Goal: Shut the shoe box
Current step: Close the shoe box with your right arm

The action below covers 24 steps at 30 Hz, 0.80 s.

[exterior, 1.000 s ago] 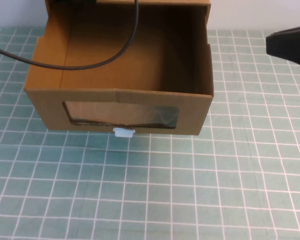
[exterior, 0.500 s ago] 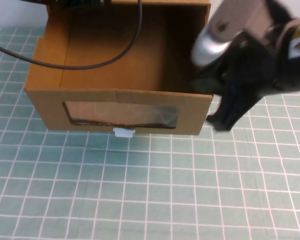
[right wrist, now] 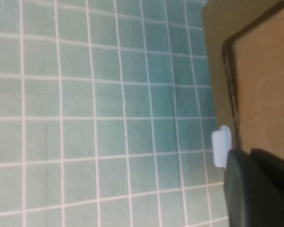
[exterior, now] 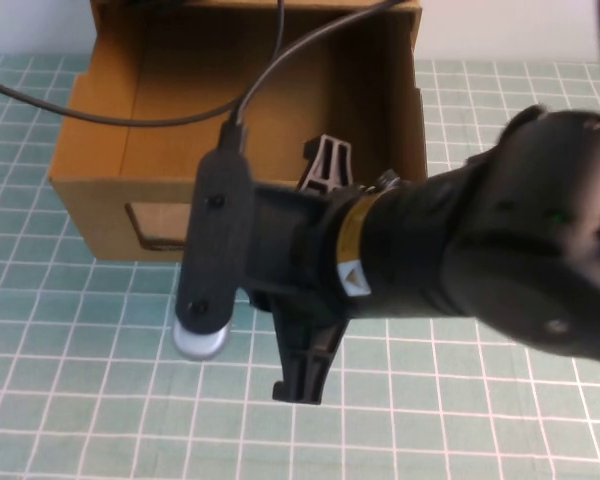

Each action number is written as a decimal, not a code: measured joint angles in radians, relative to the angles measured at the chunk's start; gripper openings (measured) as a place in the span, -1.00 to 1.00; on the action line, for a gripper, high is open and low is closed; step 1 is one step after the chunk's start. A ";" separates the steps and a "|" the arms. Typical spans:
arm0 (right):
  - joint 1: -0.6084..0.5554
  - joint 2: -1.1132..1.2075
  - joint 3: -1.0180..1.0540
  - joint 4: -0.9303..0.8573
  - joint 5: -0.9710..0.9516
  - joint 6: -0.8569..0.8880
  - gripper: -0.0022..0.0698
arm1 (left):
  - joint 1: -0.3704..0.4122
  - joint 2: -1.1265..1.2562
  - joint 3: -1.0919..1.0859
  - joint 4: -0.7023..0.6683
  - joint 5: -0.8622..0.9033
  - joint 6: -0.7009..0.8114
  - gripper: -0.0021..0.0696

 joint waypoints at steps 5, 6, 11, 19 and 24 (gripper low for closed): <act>0.010 0.041 0.000 -0.047 0.000 0.000 -0.98 | 0.000 0.008 -0.062 -0.002 -0.002 -0.027 -0.96; 0.010 0.045 0.000 -0.047 0.000 0.000 -0.98 | 0.000 0.013 -0.072 -0.004 -0.004 -0.031 -0.96; 0.010 0.060 0.000 -0.041 0.000 0.000 -0.98 | 0.000 0.065 -0.089 -0.006 0.003 -0.050 -0.96; 0.010 0.093 0.000 0.051 -0.002 0.000 -0.98 | 0.000 0.099 -0.094 -0.025 0.008 -0.077 -0.96; 0.010 0.124 0.000 0.096 0.000 0.001 -0.98 | 0.002 0.099 -0.094 -0.027 0.010 -0.077 -0.96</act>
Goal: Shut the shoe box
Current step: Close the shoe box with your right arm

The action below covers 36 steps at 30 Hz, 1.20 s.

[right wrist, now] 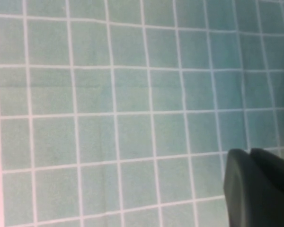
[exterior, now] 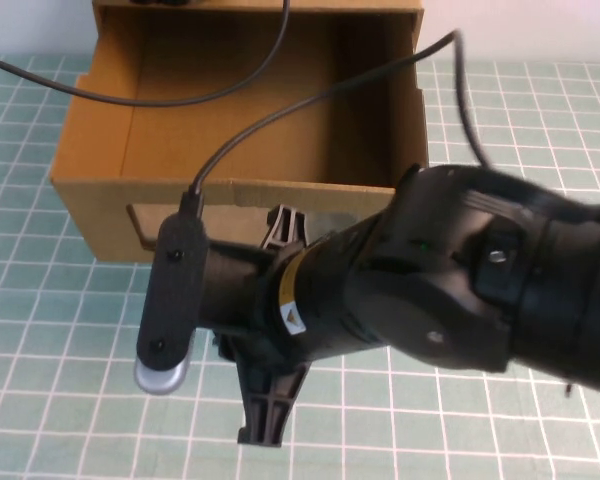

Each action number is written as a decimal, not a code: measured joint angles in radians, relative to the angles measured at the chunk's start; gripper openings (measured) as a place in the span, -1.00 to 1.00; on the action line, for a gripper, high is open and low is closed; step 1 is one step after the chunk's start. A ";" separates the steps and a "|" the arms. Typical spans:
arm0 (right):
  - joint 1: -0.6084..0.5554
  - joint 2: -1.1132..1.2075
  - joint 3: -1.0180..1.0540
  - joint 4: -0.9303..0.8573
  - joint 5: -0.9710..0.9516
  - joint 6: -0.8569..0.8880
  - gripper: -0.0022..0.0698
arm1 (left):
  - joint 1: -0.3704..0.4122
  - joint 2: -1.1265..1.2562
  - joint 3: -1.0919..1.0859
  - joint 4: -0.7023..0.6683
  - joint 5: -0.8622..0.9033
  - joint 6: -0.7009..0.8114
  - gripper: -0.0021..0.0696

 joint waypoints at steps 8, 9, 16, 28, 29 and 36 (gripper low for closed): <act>0.000 0.032 0.020 0.005 -0.097 0.010 -0.98 | 0.000 0.000 -0.002 0.000 0.012 0.000 -0.96; 0.000 0.028 0.036 0.005 -0.145 0.023 -0.98 | 0.000 0.000 -0.002 0.000 0.014 0.000 -0.96; 0.000 -0.041 0.260 0.005 -0.509 0.054 -0.98 | 0.002 0.000 -0.008 0.000 0.030 0.000 -0.96; 0.001 -0.038 0.478 0.712 -1.081 -0.426 -0.98 | 0.003 0.000 -0.008 0.000 0.032 -0.015 -0.96; 0.001 -0.033 0.477 0.797 -1.125 -0.505 -0.98 | 0.003 0.000 -0.008 0.000 0.032 -0.020 -0.96; 0.001 -0.026 0.477 0.884 -1.073 -0.654 -0.98 | 0.003 0.000 -0.008 0.000 0.032 -0.030 -0.96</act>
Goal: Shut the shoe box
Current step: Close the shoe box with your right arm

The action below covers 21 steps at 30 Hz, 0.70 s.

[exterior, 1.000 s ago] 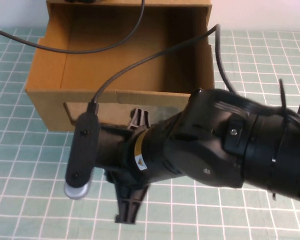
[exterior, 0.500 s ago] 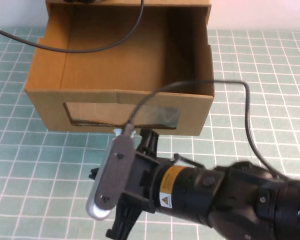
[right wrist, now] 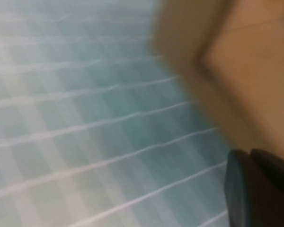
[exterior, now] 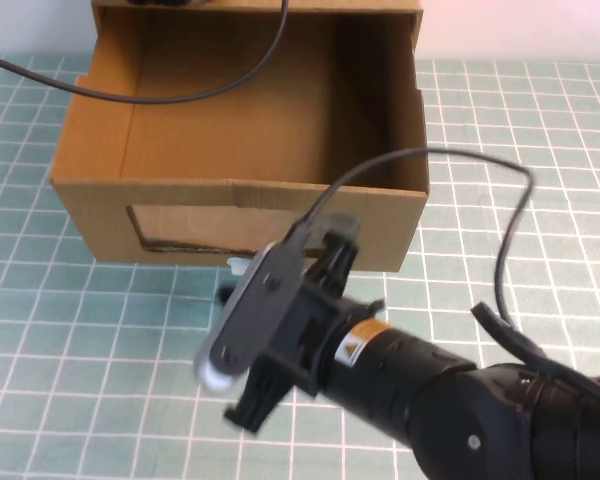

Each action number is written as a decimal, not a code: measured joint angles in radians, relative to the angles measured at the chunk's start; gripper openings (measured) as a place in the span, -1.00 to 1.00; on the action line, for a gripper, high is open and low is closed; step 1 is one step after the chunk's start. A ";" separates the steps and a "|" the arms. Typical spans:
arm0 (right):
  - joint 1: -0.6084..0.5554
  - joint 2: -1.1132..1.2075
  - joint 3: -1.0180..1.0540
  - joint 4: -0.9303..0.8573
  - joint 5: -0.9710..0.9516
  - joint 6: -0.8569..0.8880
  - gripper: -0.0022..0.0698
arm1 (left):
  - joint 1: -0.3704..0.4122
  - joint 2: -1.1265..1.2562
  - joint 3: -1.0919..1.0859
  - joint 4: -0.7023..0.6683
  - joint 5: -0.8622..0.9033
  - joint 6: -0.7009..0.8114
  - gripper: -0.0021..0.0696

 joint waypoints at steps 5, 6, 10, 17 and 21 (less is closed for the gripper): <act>0.002 0.026 0.000 -0.027 0.087 -0.009 -0.98 | 0.000 0.000 0.000 0.000 0.000 -0.002 -0.96; 0.002 0.036 0.000 -0.027 0.073 -0.008 -0.98 | 0.000 0.000 0.000 0.000 0.000 -0.002 -0.96; 0.002 0.072 0.000 -0.014 -0.030 -0.012 -0.98 | 0.000 0.000 0.000 0.000 0.000 -0.003 -0.96; 0.002 0.120 0.000 -0.001 -0.065 -0.015 -0.98 | 0.000 0.000 0.000 0.000 0.000 -0.003 -0.96; 0.002 0.142 0.000 -0.001 -0.107 -0.019 -0.98 | 0.000 0.000 0.000 0.000 0.000 -0.006 -0.96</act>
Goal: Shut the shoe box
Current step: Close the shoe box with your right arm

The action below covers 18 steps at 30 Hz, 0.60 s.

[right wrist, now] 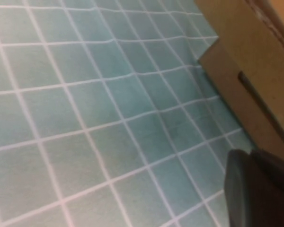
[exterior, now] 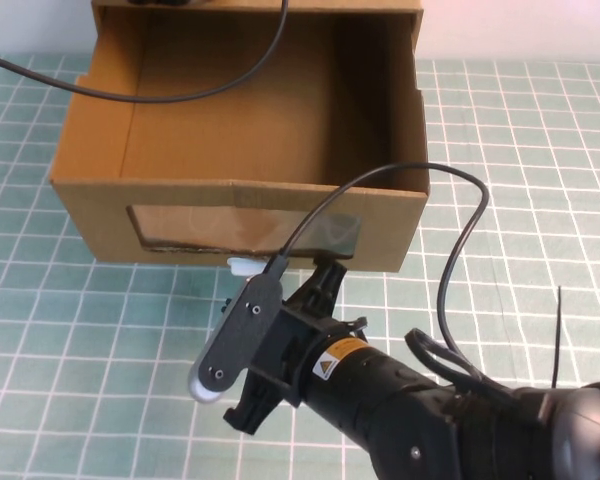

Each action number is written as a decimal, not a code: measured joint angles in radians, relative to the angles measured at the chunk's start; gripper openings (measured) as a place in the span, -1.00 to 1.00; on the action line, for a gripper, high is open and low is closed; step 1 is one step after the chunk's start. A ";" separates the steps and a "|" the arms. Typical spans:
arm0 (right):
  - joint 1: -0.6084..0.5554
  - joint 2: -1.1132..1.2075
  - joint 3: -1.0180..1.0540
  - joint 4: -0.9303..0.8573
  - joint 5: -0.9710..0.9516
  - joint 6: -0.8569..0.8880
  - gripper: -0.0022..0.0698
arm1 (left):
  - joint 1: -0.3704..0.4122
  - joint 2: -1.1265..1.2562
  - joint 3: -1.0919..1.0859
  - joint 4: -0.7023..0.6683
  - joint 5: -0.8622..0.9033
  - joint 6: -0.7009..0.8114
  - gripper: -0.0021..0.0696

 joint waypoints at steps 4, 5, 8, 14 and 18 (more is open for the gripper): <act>-0.018 0.021 0.000 0.000 -0.024 -0.004 -0.98 | 0.000 0.000 0.000 0.000 0.000 0.000 -0.96; -0.028 0.027 0.000 0.000 -0.025 -0.004 -0.98 | 0.000 0.000 0.000 0.000 0.000 0.000 -0.96; -0.052 0.039 0.000 0.000 -0.036 -0.004 -0.98 | 0.000 0.000 0.000 0.000 0.002 0.000 -0.96; -0.067 0.038 0.000 -0.025 -0.097 -0.004 -0.98 | 0.000 0.000 0.000 0.000 0.002 0.000 -0.96; -0.067 0.038 -0.013 -0.035 -0.103 -0.004 -0.98 | 0.000 0.000 0.000 0.000 0.002 0.000 -0.96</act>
